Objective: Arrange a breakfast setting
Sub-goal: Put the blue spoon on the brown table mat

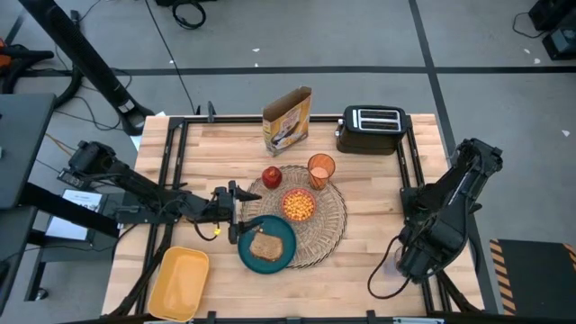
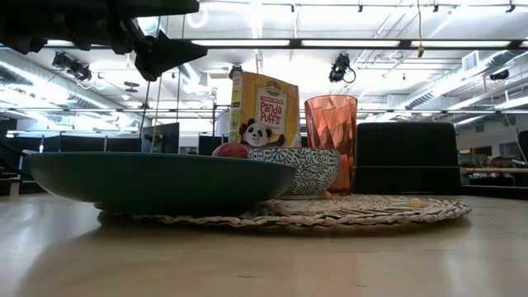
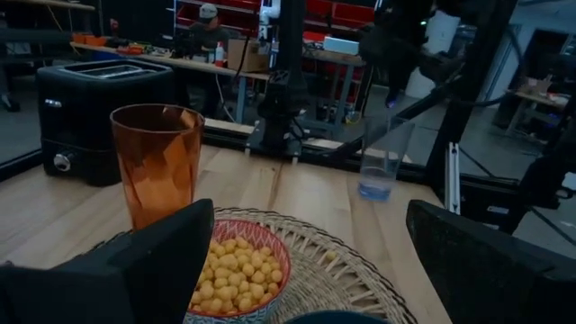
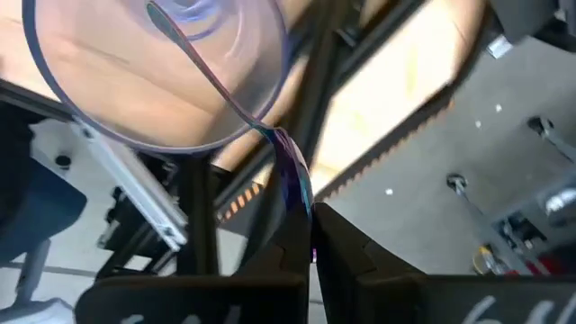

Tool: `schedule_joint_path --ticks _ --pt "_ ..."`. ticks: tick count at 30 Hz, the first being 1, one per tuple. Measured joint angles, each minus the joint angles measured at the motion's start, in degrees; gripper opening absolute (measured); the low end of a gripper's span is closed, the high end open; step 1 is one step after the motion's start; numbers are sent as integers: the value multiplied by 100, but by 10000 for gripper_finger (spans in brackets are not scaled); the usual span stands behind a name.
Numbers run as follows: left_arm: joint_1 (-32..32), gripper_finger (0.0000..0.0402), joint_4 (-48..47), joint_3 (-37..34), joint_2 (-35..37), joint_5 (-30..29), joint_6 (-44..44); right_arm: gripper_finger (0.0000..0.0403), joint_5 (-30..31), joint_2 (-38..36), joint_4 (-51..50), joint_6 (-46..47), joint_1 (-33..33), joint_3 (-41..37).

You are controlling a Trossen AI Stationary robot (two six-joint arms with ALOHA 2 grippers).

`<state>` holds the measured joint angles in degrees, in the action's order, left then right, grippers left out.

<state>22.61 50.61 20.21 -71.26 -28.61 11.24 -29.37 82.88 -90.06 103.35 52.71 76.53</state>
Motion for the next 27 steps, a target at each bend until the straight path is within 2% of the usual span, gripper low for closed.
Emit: schedule_joint_path --ticks 8,13,19,27 --pt "-33 378 -25 0 0 -1 -53 12 339 657 20 -372 -2 632" --pt "-31 378 -35 0 0 -1 -55 12 433 788 -8 -480 4 936" --pt "-26 378 -22 0 0 -1 40 12 278 550 5 -506 110 984" --pt "-26 378 -30 0 0 -1 117 12 496 22 5 303 453 984"
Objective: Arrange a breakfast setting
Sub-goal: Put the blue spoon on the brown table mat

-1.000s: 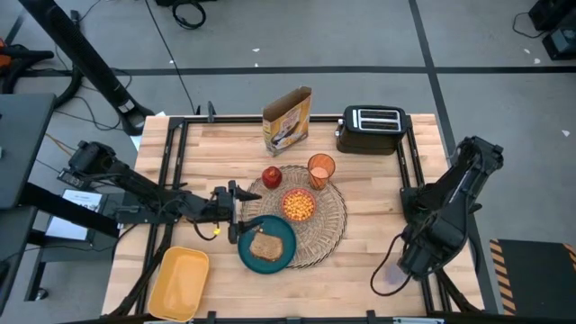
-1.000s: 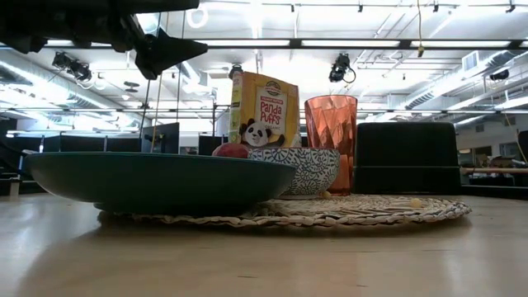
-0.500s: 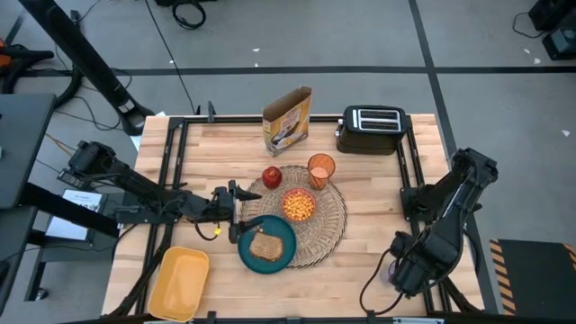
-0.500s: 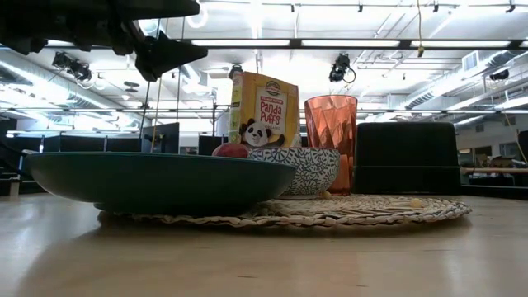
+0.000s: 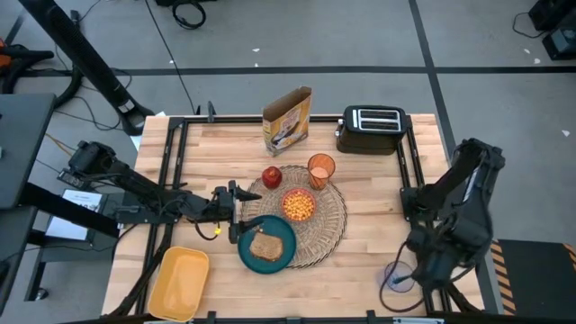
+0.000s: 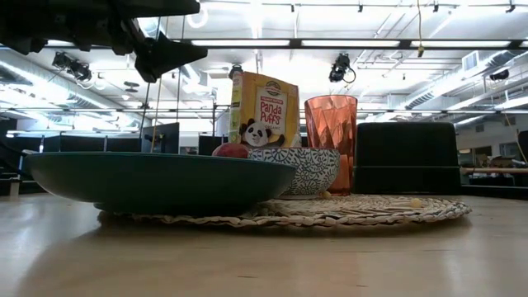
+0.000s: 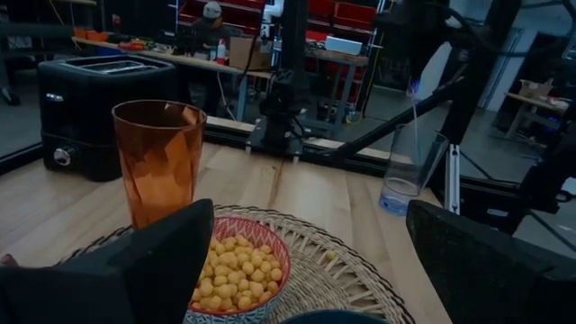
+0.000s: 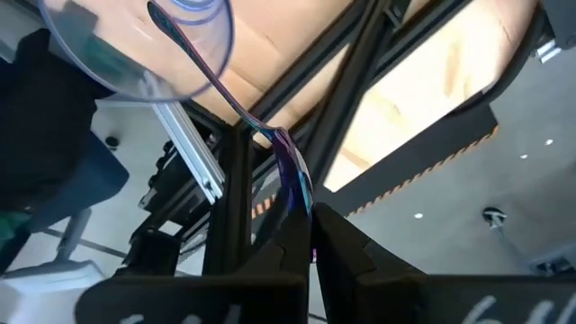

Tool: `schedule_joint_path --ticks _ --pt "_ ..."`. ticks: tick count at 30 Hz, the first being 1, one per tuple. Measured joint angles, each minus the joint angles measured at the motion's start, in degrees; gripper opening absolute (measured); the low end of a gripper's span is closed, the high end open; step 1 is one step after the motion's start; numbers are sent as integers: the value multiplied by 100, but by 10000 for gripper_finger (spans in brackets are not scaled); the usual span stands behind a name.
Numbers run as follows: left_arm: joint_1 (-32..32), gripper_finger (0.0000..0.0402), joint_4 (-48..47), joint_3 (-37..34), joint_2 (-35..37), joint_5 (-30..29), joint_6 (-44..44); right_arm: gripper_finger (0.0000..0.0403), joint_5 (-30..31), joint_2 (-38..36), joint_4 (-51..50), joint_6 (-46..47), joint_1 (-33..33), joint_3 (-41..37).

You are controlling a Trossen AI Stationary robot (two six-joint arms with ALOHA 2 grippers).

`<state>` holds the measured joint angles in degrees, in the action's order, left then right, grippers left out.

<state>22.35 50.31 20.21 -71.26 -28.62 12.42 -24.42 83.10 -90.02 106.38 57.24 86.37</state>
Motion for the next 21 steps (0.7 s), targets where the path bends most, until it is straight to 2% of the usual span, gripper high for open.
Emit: schedule_joint_path --ticks 8,15,21 --pt "64 378 -59 0 0 0 49 12 155 -536 0 826 555 0" --pt "282 378 -94 0 0 0 49 12 995 -941 -2 1258 990 0" --pt "357 378 -94 0 0 0 49 12 871 -1168 0 1312 1097 0"
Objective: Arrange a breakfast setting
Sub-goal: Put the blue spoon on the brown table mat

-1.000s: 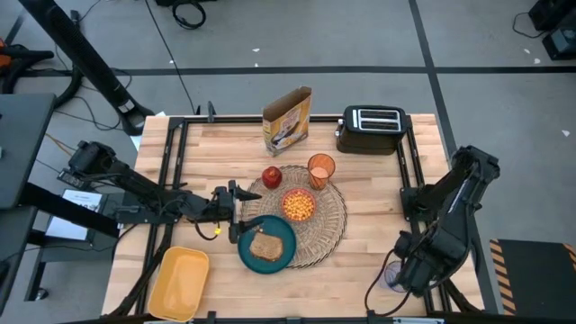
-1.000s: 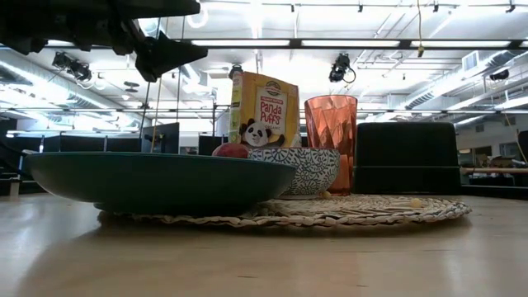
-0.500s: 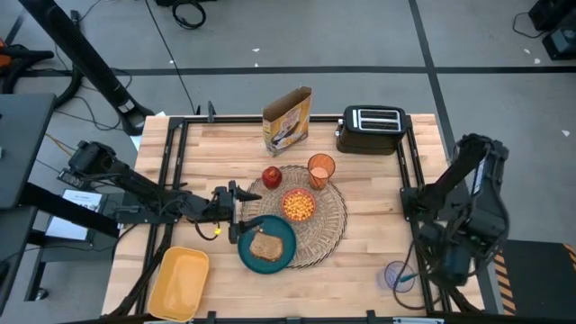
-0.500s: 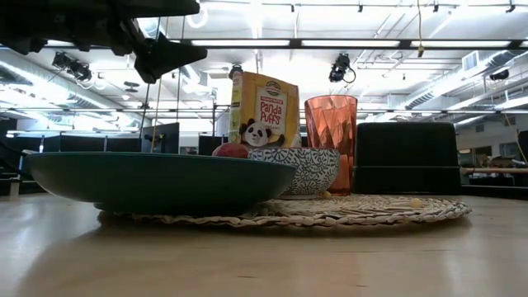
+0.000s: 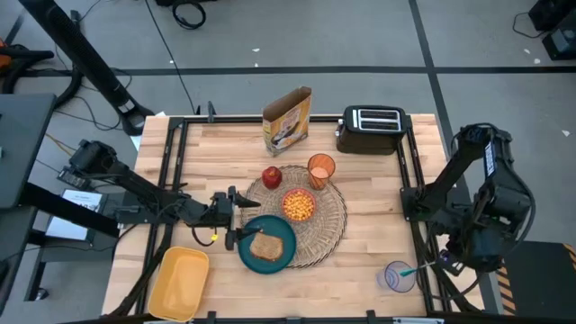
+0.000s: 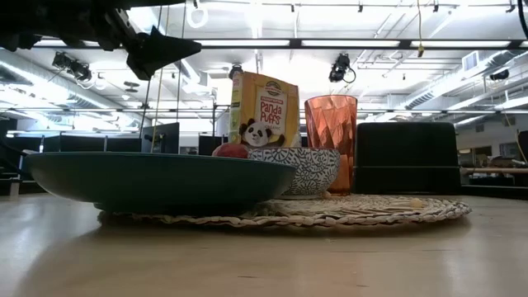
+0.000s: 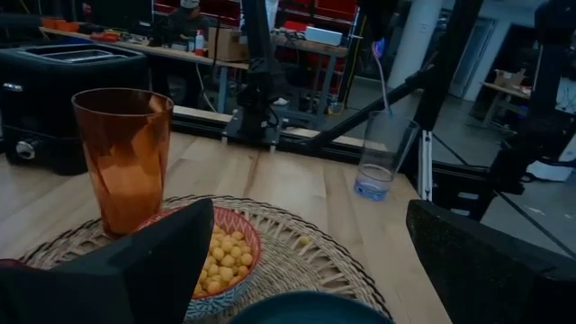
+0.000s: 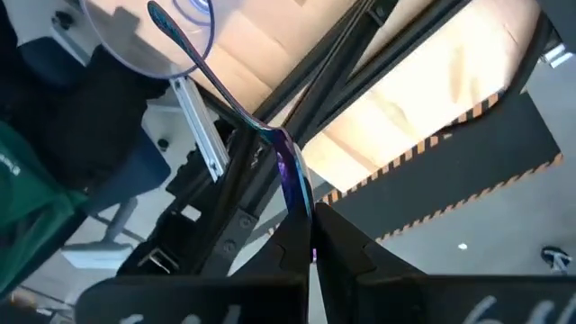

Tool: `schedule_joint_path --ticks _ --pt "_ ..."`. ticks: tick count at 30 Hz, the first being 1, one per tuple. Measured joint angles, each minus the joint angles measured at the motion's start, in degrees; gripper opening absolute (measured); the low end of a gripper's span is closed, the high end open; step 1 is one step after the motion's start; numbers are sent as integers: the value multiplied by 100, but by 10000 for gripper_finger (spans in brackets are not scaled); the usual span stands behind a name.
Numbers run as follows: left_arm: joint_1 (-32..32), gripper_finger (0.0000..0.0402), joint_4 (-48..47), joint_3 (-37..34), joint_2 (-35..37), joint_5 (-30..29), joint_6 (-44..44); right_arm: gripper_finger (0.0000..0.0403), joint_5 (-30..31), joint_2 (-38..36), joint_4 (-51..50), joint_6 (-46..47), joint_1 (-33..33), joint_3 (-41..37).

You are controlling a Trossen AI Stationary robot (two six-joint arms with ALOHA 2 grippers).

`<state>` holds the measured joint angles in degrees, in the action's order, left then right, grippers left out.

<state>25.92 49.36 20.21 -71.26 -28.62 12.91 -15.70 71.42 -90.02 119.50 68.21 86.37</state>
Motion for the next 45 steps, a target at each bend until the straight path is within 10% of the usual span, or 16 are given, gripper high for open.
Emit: schedule_joint_path --ticks 10,19,28,45 --pt "8 378 33 0 0 9 169 12 2137 -162 0 -1262 -300 -2" --pt "-25 378 103 720 -665 516 98 12 3327 544 9 -5447 -2127 -133" --pt "-452 370 -532 2410 -2210 502 -53 12 3261 1654 635 -9257 -3619 -138" --pt "-1310 295 -924 4215 -3901 471 -59 12 4030 2083 1502 -10267 -4160 -138"
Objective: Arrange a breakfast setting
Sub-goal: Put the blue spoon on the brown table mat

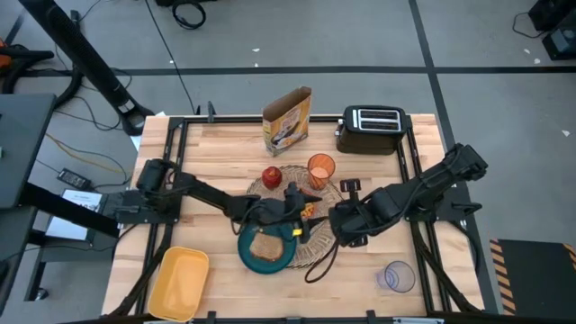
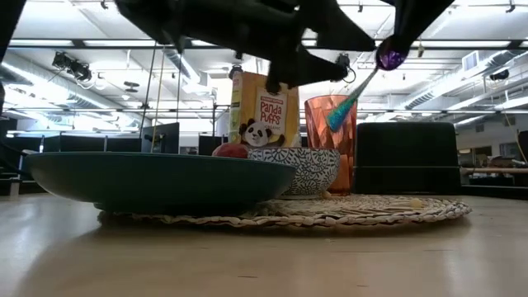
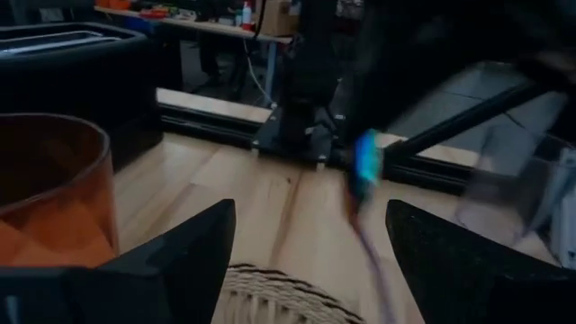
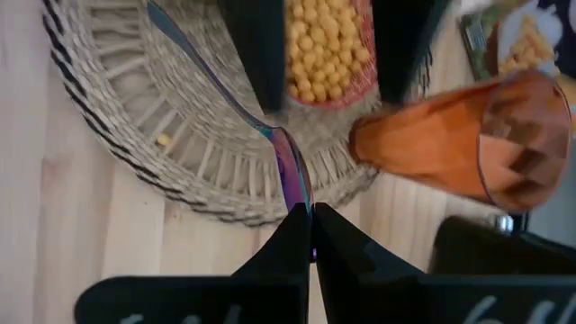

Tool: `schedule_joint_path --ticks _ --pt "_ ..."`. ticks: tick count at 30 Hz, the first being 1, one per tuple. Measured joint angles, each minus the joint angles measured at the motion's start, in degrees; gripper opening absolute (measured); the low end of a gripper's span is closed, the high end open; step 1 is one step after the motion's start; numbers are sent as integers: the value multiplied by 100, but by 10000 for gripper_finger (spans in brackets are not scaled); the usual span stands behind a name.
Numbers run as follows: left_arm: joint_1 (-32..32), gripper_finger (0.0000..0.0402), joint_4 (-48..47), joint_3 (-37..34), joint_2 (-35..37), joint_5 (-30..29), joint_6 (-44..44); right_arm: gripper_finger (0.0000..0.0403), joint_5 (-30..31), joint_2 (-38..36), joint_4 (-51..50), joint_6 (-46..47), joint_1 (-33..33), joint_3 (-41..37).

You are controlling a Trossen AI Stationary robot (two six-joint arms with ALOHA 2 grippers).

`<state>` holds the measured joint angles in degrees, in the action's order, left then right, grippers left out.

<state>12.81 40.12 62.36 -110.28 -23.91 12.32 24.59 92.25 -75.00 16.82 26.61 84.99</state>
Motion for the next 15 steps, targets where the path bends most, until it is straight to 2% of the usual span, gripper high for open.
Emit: schedule_joint_path --ticks 8,11,15 --pt "-172 278 -28 403 -355 231 -137 12 114 46 76 -56 -176 0" --pt "-174 251 -81 504 -414 265 -144 12 179 48 91 -106 -249 0" --pt "-170 195 -102 549 -416 272 -141 12 186 46 268 -218 -364 0"
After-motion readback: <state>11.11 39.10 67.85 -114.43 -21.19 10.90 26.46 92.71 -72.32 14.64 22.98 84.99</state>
